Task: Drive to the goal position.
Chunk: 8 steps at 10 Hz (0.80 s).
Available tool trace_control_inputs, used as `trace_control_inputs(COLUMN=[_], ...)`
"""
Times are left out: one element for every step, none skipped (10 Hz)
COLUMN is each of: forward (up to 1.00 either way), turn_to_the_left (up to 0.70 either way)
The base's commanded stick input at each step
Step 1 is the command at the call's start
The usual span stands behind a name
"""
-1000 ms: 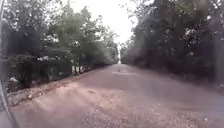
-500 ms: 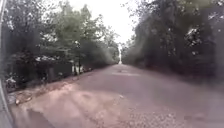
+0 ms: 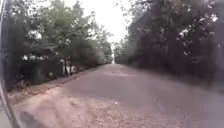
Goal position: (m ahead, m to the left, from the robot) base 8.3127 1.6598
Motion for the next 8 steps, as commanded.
trace_control_inputs(forward=[0.70,0.70,0.70,0.70,0.70,0.70,0.70,0.70], turn_to_the_left=[0.00,0.00,0.00,0.00,0.00,0.00,0.00,0.00])
